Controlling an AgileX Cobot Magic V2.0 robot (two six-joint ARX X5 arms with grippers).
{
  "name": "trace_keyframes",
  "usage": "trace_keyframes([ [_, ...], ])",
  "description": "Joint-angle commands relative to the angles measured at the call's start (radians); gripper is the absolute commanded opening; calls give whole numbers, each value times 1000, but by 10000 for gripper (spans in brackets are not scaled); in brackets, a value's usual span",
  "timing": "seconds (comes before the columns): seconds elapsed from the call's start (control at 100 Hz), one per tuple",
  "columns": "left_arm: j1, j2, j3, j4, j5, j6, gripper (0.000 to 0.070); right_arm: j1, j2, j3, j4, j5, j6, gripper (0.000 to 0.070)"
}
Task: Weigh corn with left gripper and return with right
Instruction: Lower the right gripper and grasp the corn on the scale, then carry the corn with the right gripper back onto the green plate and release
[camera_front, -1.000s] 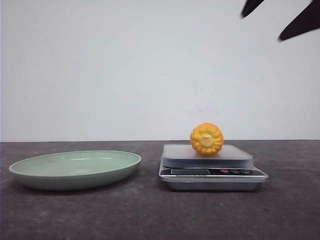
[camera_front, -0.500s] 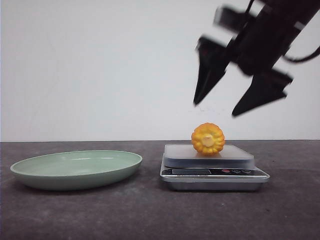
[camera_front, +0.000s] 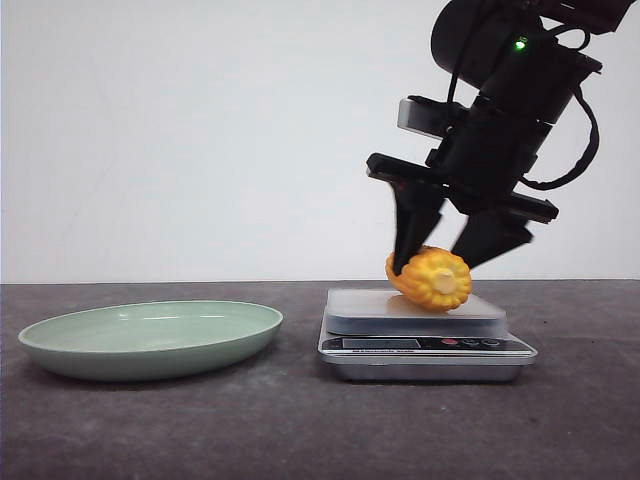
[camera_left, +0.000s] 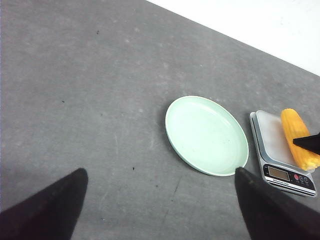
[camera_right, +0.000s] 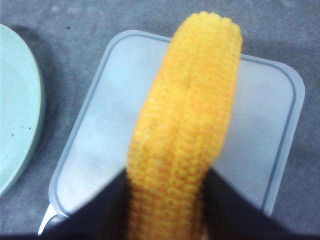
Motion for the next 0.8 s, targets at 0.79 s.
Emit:
trace_keyframes([
  [0.79,-2,1,10,68,-10,31,544,384,146,437,-46,25,38,0],
])
